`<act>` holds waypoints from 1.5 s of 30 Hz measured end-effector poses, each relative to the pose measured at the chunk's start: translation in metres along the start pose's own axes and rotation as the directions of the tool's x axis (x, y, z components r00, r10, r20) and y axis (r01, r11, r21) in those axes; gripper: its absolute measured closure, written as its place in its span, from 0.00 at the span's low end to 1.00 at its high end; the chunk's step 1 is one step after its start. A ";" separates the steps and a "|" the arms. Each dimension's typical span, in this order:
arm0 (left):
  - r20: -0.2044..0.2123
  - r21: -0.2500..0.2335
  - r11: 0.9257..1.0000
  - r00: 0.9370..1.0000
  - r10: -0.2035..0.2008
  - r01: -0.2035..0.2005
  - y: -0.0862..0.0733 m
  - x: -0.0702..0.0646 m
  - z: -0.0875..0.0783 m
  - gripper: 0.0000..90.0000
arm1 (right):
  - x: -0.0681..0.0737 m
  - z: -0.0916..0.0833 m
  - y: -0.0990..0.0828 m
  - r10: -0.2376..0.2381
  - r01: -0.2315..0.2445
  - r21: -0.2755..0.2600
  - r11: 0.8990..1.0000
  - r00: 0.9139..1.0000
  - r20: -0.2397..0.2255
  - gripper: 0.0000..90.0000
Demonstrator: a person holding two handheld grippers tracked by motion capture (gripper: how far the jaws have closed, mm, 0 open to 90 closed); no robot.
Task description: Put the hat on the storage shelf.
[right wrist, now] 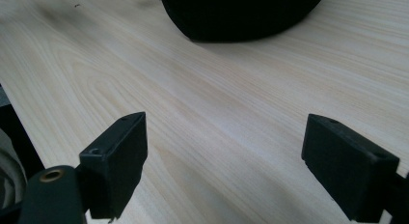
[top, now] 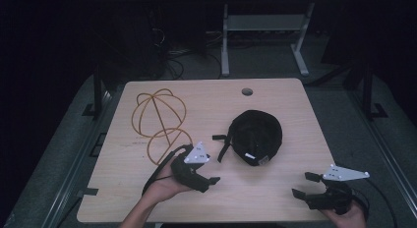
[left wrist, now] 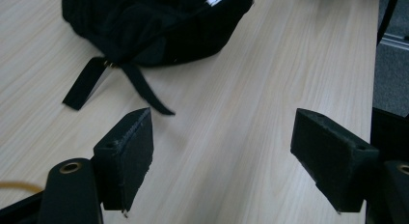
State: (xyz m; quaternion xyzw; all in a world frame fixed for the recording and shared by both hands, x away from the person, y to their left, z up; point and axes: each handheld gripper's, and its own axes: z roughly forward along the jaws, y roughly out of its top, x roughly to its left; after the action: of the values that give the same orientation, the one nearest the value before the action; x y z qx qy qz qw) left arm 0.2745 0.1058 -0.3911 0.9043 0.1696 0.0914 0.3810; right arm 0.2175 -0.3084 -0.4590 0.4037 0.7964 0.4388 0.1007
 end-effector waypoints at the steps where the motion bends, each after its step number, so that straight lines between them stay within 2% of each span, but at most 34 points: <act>1: 0.000 0.000 1.000 1.000 0.000 0.000 0.000 0.000 0.000 0.25 | 0.000 0.000 0.000 0.000 0.000 0.000 1.000 1.000 0.000 0.18; 2: 0.001 0.001 1.000 1.000 0.009 -0.009 0.007 -0.002 0.004 0.25 | 0.000 0.000 0.000 0.001 -0.001 0.000 1.000 1.000 -0.002 0.18; 6: 0.014 0.007 1.000 1.000 0.026 -0.026 0.018 -0.003 0.011 0.24 | -0.001 0.000 0.000 0.001 -0.001 0.002 1.000 1.000 -0.008 0.18; 11: 0.022 0.021 0.997 0.997 0.067 -0.068 0.039 -0.003 0.024 0.25 | -0.001 0.000 0.000 0.001 -0.001 0.001 1.000 1.000 -0.013 0.18; 16: 0.029 0.019 0.996 0.996 0.086 -0.086 0.051 -0.003 0.031 0.25 | -0.001 0.000 0.000 0.000 0.000 0.000 1.000 1.000 -0.015 0.19; 18: 0.037 0.033 0.994 0.994 0.102 -0.103 0.058 -0.001 0.036 0.25 | -0.001 0.001 0.000 0.001 -0.001 0.003 1.000 1.000 -0.015 0.19; 20: 0.056 0.028 0.994 0.993 0.101 -0.103 0.063 0.000 0.042 0.26 | -0.001 0.001 0.000 -0.002 0.002 0.003 1.000 1.000 -0.016 0.19; 28: 0.082 0.041 0.993 0.991 0.108 -0.111 0.076 0.004 0.061 0.26 | -0.004 -0.001 0.000 0.006 -0.006 -0.012 1.000 1.000 -0.018 0.19; 32: 0.092 0.043 0.991 0.988 0.121 -0.126 0.084 0.001 0.072 0.27 | -0.004 -0.002 0.000 0.007 -0.008 -0.022 1.000 1.000 -0.019 0.19; 34: 0.095 0.062 0.988 0.986 0.136 -0.142 0.088 0.000 0.078 0.27 | -0.004 -0.002 0.001 0.007 -0.007 -0.021 1.000 1.000 -0.020 0.19; 39: 0.100 0.060 0.986 0.984 0.148 -0.154 0.093 -0.004 0.089 0.27 | -0.004 -0.002 0.002 0.008 -0.009 -0.031 0.999 1.000 -0.022 0.19; 41: 0.108 0.077 0.983 0.982 0.156 -0.164 0.094 -0.005 0.096 0.27 | -0.005 -0.002 0.002 0.013 -0.014 -0.036 0.999 1.000 -0.027 0.19; 45: 0.115 0.086 0.981 0.980 0.164 -0.175 0.096 -0.006 0.103 0.33 | -0.005 -0.001 0.002 0.007 -0.008 -0.039 0.999 1.000 -0.024 0.19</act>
State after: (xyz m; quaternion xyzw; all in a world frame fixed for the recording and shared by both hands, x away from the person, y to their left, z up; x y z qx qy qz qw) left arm 0.3218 -0.0270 -0.3942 0.9362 0.0753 0.0665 0.3367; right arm 0.2213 -0.3122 -0.4574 0.3996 0.7871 0.4596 0.0976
